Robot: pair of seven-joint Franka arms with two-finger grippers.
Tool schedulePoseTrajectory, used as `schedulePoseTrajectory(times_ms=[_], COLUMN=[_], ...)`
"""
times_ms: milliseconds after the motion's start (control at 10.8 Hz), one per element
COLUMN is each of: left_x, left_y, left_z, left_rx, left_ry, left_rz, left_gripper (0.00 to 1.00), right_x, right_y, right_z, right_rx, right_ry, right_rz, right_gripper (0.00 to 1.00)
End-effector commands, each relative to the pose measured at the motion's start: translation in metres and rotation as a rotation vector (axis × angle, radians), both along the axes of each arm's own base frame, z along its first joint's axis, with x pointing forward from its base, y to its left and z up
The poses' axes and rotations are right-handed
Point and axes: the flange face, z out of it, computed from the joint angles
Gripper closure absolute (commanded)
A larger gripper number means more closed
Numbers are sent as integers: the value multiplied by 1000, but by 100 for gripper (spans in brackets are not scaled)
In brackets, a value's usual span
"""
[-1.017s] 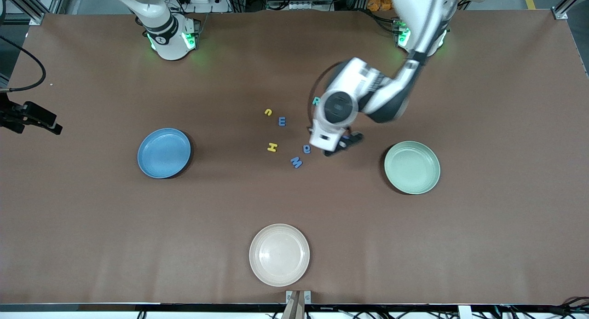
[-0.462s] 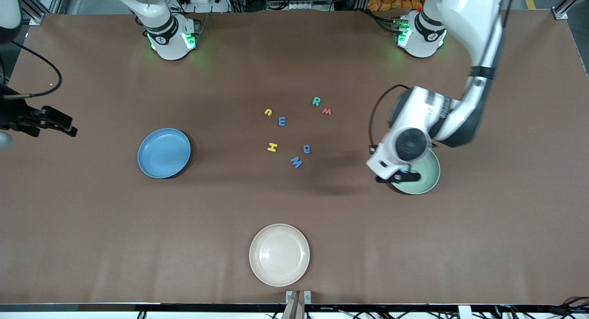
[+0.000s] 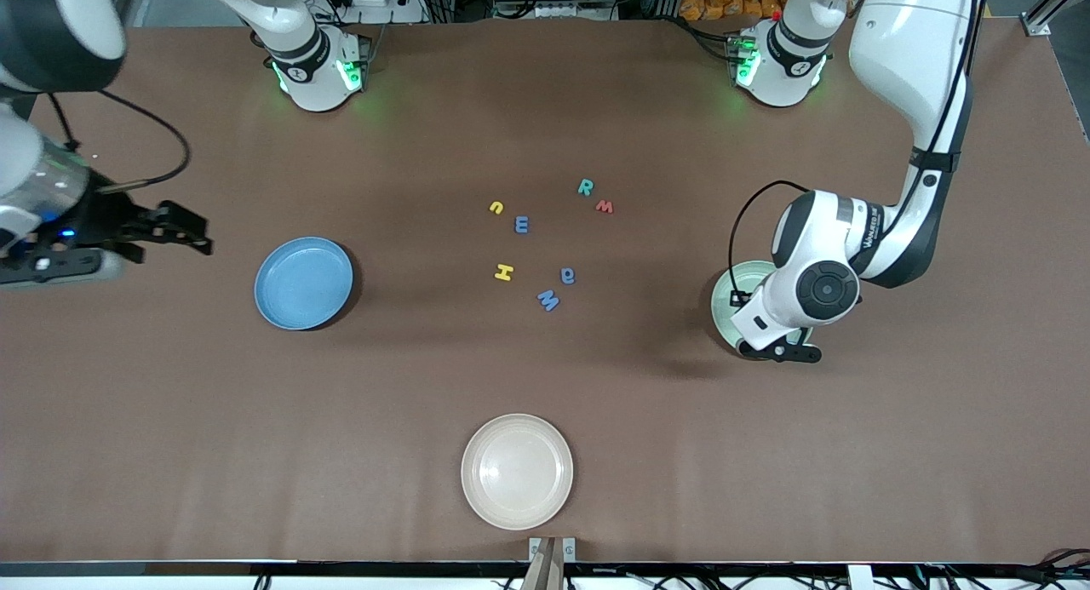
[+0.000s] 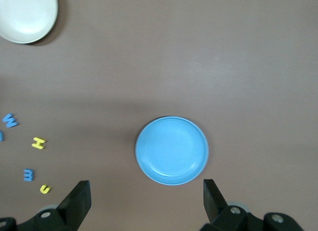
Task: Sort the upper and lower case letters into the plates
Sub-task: 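Place the q on the green plate while the right gripper nears the blue plate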
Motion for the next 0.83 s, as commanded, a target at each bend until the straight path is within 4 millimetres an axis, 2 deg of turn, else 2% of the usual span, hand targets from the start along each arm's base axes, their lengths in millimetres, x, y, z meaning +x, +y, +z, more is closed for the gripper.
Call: schedulePoseTrajectory(times_ms=[0,92,277,555,647,740], left_x=[-3,-2,-4,-3,-5,-10], left_y=[-4,0,-7,-12,-19,-37], left_z=[2,3,3,9,13,15], left_rx=[12,11,14,12,18,20], left_ry=[-12,-15,-17,-23,-33,-39], left_rz=[-38,-32,-25,-2,36,78], left_gripper=[11,0,0,0,0,0], right_x=[0,-2,-8,-13,-17,-21], right_y=[44,60,91,114,127,137], right_z=[-3,-6,-11,-15,-16,-18], right_rx=[14,16,17,15,10,3], right_ry=[0,9,31,48,52,58], right_rz=[-25,-86,-174,-246,-248,-278], right_gripper=[0,0,0,0,0,0])
